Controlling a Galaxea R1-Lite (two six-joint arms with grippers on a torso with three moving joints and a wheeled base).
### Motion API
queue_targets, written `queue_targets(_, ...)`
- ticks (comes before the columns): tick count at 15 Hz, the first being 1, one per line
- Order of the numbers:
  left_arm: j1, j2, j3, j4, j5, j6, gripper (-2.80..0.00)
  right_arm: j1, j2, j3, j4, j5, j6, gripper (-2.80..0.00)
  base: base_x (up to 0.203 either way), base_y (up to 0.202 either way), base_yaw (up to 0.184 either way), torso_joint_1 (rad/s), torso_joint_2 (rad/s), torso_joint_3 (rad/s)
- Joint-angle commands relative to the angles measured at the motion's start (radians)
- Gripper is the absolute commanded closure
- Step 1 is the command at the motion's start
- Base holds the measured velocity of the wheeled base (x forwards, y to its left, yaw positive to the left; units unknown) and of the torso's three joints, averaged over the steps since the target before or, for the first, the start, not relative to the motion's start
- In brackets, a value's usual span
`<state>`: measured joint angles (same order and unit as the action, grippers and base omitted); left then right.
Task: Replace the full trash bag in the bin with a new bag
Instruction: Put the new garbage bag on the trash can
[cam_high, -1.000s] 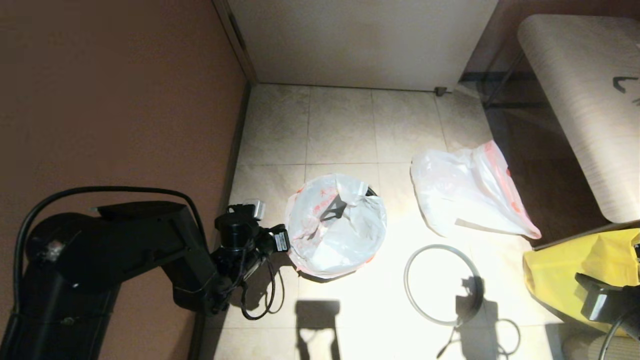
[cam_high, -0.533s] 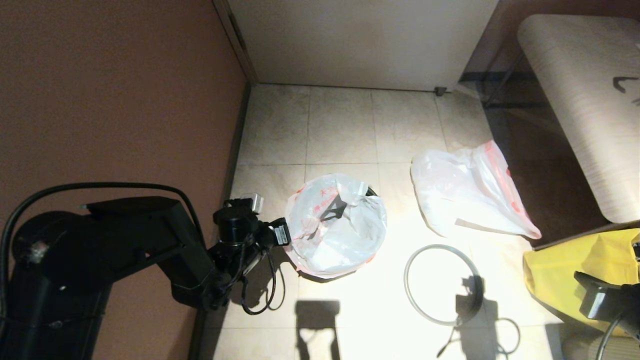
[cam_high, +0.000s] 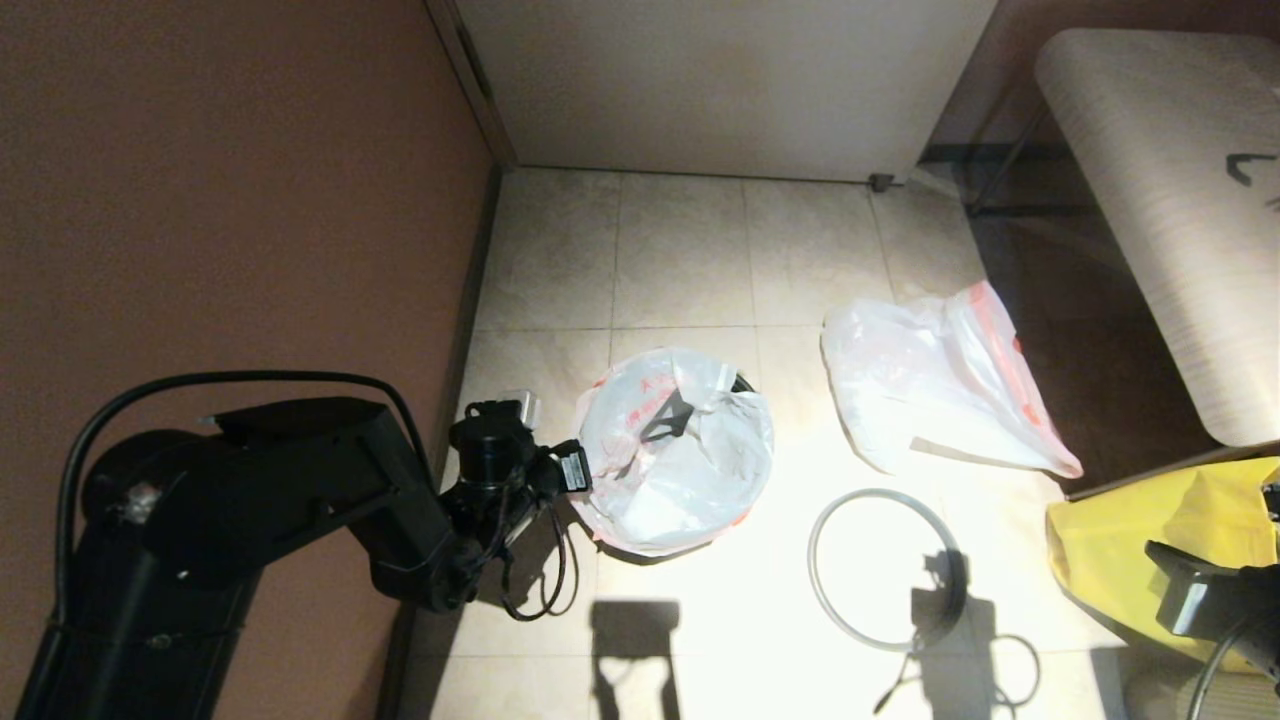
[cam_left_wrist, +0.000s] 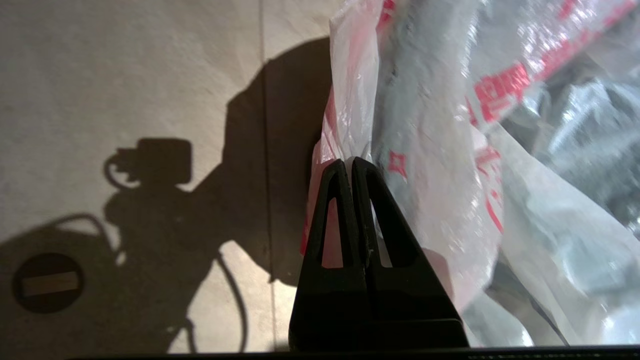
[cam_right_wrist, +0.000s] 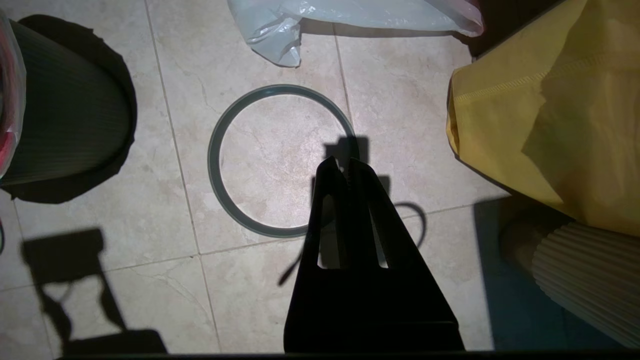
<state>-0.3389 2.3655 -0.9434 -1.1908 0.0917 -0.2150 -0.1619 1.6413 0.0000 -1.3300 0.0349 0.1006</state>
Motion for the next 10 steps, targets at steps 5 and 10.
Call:
queue_targets(5,0.005,0.068,-0.032,-0.008,0.031,-0.006,0.0,-0.001,0.005,0.0,-0.008,0.003,0.002,0.0,0.0,0.0,0.0,0.0,0.0,0.0)
queue_targets(10,0.002,0.083,-0.055,0.04,0.028,-0.152,0.0,-0.003,0.034,0.0,-0.053,0.002,0.002,0.0,0.0,0.0,0.0,0.0,0.0,0.0)
